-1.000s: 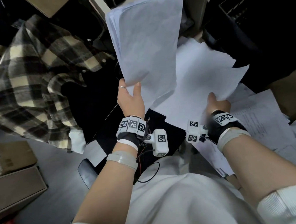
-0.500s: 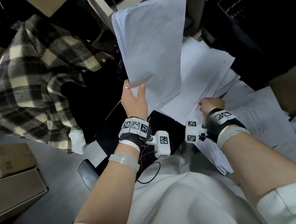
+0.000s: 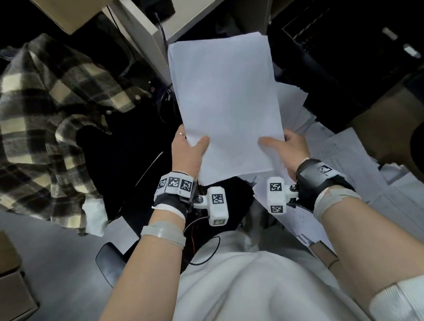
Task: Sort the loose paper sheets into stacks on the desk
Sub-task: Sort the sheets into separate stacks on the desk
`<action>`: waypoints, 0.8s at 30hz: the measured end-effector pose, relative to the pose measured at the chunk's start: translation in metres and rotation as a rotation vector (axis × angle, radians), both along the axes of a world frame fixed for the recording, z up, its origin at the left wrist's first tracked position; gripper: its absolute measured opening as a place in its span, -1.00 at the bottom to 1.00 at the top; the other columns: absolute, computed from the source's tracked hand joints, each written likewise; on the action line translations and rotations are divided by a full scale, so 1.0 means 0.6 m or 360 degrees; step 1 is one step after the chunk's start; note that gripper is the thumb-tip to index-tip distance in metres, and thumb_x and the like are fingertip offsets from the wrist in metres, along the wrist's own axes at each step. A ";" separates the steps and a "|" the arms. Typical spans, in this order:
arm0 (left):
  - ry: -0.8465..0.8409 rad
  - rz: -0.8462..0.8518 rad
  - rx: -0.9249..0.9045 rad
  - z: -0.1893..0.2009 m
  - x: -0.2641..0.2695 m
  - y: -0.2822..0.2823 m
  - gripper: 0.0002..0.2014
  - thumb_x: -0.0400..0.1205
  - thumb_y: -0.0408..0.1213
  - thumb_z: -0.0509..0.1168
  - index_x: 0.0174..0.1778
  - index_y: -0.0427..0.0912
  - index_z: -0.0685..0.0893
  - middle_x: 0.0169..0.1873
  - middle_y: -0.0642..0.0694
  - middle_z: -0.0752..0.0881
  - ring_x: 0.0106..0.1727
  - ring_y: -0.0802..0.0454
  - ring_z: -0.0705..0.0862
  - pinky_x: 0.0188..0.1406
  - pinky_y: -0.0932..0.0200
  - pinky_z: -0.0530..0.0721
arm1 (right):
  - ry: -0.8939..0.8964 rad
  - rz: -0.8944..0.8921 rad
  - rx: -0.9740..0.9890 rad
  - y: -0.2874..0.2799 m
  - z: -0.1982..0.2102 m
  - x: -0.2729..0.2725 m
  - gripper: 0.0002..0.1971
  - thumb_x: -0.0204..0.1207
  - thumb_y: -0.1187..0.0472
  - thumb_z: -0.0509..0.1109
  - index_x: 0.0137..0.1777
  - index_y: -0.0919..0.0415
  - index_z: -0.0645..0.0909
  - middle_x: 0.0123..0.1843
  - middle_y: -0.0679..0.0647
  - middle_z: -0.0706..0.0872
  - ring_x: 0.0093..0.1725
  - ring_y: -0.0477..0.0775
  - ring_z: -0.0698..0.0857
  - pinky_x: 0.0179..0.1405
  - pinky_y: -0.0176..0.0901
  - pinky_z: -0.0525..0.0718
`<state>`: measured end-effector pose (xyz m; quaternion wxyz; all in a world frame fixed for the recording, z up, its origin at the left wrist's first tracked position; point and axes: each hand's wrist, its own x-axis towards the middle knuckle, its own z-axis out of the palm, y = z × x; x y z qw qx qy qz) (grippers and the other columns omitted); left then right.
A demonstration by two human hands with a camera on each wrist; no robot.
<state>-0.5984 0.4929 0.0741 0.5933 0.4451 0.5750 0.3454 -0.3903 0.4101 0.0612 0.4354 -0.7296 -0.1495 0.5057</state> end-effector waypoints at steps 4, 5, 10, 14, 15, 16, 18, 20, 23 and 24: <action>0.0082 -0.0255 0.0170 0.006 0.036 -0.025 -0.06 0.51 -0.64 0.18 0.72 0.20 0.08 0.64 0.05 0.35 0.60 0.17 0.40 0.61 0.15 0.37 | -0.0145 -0.0060 0.0126 -0.025 0.015 0.007 -0.85 0.48 0.32 0.53 -0.03 0.06 0.76 -0.09 -0.06 0.84 -0.05 0.05 0.80 0.02 -0.09 0.79; 0.0060 -0.0339 0.0163 0.011 0.050 -0.031 -0.07 0.50 -0.68 0.14 0.71 0.20 0.15 0.61 0.08 0.38 0.58 0.19 0.41 0.56 0.20 0.41 | -0.0167 -0.0050 0.0164 -0.031 0.024 0.006 -0.82 0.52 0.34 0.49 0.01 0.04 0.74 -0.08 -0.08 0.83 -0.05 0.03 0.79 0.02 -0.11 0.77; -0.0270 -0.0213 -0.0493 0.009 0.111 -0.050 -0.78 0.57 -0.18 0.38 0.08 -0.12 0.83 0.00 -0.15 0.85 0.07 -0.26 0.77 0.07 -0.08 0.72 | -0.0228 0.0625 0.0214 -0.059 0.059 0.008 -0.48 0.48 0.06 0.55 0.39 -0.39 0.58 0.53 -0.21 0.53 0.49 -0.15 0.50 0.19 -0.24 0.59; -0.0185 -0.0329 -0.0410 -0.003 0.116 -0.064 -0.54 0.65 0.07 0.35 0.00 -0.35 0.79 -0.02 -0.33 0.83 0.04 -0.20 0.80 0.22 -0.18 0.71 | -0.0282 0.0692 0.0171 -0.076 0.059 0.001 -0.35 0.42 -0.15 0.57 0.51 -0.41 0.45 0.68 -0.19 0.30 0.67 -0.27 0.14 0.65 -0.03 0.16; -0.0201 -0.0351 -0.0402 -0.007 0.114 -0.066 -0.53 0.65 0.04 0.36 0.03 -0.40 0.77 0.00 -0.39 0.81 0.05 -0.22 0.79 0.25 -0.23 0.69 | -0.0344 0.0701 0.0175 -0.080 0.056 -0.003 -0.33 0.40 -0.15 0.57 0.51 -0.40 0.45 0.68 -0.20 0.31 0.67 -0.30 0.11 0.68 -0.01 0.12; -0.0194 -0.0363 -0.0395 -0.013 0.111 -0.068 -0.55 0.66 -0.01 0.34 0.05 -0.42 0.76 0.01 -0.40 0.80 0.06 -0.25 0.79 0.26 -0.28 0.68 | -0.0379 0.0684 0.0172 -0.082 0.052 -0.006 -0.32 0.39 -0.12 0.59 0.51 -0.40 0.44 0.68 -0.20 0.32 0.67 -0.31 0.13 0.69 0.00 0.13; -0.0115 -0.0358 -0.0339 -0.016 0.106 -0.072 -0.54 0.66 -0.05 0.32 0.01 -0.49 0.72 -0.04 -0.41 0.79 -0.02 -0.24 0.77 0.18 -0.33 0.67 | -0.0382 0.0627 0.0169 -0.083 0.046 -0.013 -0.28 0.35 -0.08 0.62 0.52 -0.36 0.45 0.65 -0.24 0.35 0.64 -0.29 0.23 0.67 -0.04 0.22; -0.0050 -0.0344 -0.0321 -0.019 0.100 -0.075 -0.42 0.58 0.06 0.33 -0.01 -0.55 0.68 -0.05 -0.50 0.76 -0.07 -0.29 0.76 0.16 -0.34 0.68 | -0.0367 0.0579 0.0209 -0.083 0.037 -0.019 -0.24 0.34 -0.08 0.64 0.54 -0.25 0.42 0.59 -0.27 0.42 0.57 -0.27 0.35 0.61 -0.12 0.31; 0.0000 -0.0334 -0.0306 -0.027 0.093 -0.079 -0.37 0.53 0.16 0.32 -0.05 -0.50 0.70 -0.04 -0.52 0.76 -0.01 -0.44 0.76 0.16 -0.25 0.70 | -0.0210 0.0401 0.0234 -0.079 0.026 -0.024 -0.21 0.35 -0.14 0.63 0.56 -0.11 0.38 0.47 -0.23 0.53 0.44 -0.25 0.50 0.48 -0.19 0.45; 0.0037 -0.0322 -0.0309 -0.027 0.092 -0.080 -0.41 0.54 0.15 0.32 -0.12 -0.46 0.69 -0.13 -0.46 0.76 -0.11 -0.38 0.74 0.08 -0.16 0.70 | -0.0152 0.0358 0.0229 -0.077 0.023 -0.023 -0.23 0.38 -0.12 0.62 0.56 -0.07 0.39 0.45 -0.23 0.54 0.41 -0.27 0.52 0.44 -0.24 0.47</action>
